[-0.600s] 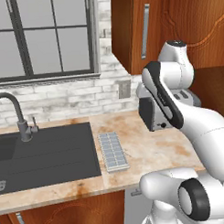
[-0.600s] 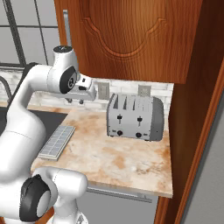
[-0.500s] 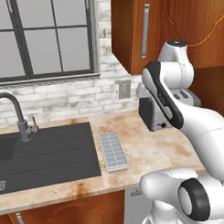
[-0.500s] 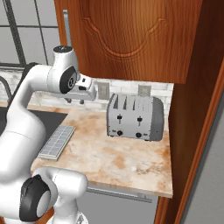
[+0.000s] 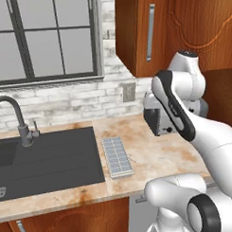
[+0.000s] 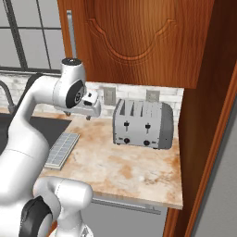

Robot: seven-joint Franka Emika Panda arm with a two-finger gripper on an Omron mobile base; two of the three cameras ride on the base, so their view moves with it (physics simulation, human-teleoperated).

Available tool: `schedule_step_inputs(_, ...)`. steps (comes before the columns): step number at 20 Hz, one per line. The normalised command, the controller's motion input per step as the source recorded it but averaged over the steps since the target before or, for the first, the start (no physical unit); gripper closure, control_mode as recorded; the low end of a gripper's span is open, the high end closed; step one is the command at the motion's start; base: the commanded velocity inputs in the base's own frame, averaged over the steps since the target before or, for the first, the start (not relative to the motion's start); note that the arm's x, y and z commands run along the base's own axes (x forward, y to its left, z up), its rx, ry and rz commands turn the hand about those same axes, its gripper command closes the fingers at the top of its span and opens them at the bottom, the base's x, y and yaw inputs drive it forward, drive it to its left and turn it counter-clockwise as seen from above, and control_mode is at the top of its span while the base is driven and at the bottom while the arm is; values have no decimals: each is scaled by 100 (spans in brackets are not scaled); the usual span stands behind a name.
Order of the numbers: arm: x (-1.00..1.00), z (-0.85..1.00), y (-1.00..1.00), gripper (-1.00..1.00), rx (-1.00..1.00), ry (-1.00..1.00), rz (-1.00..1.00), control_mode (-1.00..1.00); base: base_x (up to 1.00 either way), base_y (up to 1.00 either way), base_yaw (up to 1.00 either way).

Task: The ice cube tray has been filled with water. Take the tray and place it in the freezer to make ice. Close the freezer door after placing the tray.

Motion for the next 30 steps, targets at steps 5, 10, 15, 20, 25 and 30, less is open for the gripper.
schedule_step_inputs(5,0,-50,13,-100,15,0,0,-100,0,0,0)
schedule_step_inputs(10,0,-46,39,-100,11,1,0,-100,0,0,0)
schedule_step_inputs(15,0,-40,51,-100,4,3,-2,-100,0,0,0)
schedule_step_inputs(20,-11,-38,34,-100,0,5,-13,-100,0,0,0)
schedule_step_inputs(25,0,-21,36,-100,0,9,-18,-100,0,0,0)
schedule_step_inputs(30,-4,-3,59,-100,-6,2,-5,-100,0,0,0)
